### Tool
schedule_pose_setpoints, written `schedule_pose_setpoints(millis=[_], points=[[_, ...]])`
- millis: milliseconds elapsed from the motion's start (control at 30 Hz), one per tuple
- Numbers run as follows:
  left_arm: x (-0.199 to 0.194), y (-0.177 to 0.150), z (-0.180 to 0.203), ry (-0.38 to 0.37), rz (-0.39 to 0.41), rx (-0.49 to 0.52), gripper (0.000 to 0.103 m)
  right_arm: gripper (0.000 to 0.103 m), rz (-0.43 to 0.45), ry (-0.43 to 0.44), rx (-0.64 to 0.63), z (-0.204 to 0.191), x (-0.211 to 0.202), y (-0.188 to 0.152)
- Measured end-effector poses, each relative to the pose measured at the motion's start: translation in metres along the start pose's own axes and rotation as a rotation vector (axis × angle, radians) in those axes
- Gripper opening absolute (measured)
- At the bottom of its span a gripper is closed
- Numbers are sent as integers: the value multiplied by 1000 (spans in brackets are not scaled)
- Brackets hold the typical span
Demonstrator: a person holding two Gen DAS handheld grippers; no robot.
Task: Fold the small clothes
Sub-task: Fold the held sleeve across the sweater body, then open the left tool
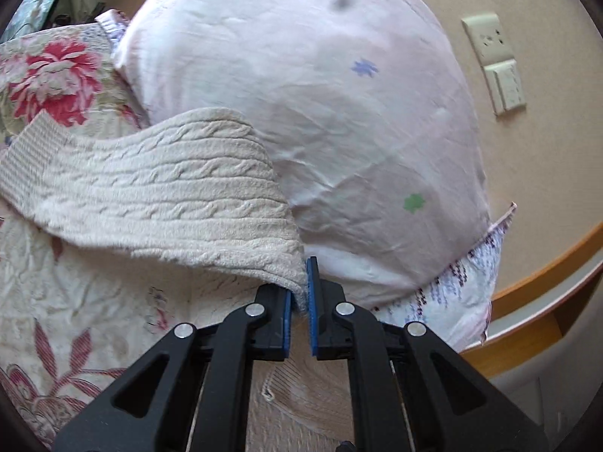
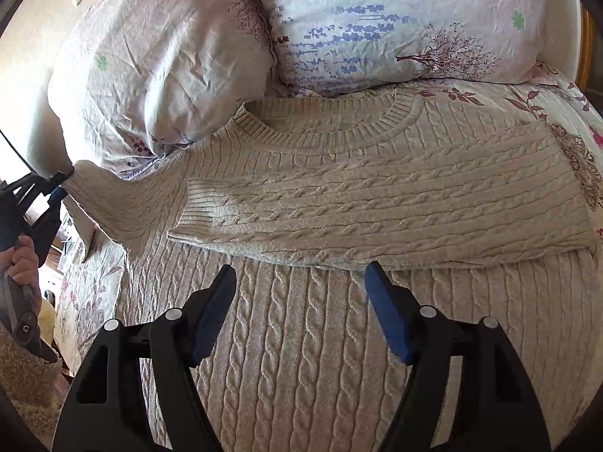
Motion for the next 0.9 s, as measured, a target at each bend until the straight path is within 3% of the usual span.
schedule_pose_setpoints(millis=[200,333,700,800,900], points=[[25,-33,56,-59,-76,114,7,72,22,-11,35,19,-9,1],[43,-63,74,-65,-146,155,7,72,33,-21,58,33,-15,2],[87,-147,66,113,-317,283,9,72,38,-35,118,64,-25,-3],[91,-164,53,162,-363,282,32,72,35,-34,122,67,-25,-4],[83,-171,47,155,-368,275,37,72,35,-30,119,67,-26,-3]])
Point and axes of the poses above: each gripper's, at about its wrist camera, not at the fingertips, and x roughly the way its jaws point, z to its right, y to its top, the point moved 5 cm from there along x, roughly the way its jaws point, and after that the axes turned 10 degrees about x, right-handed, at the moved point
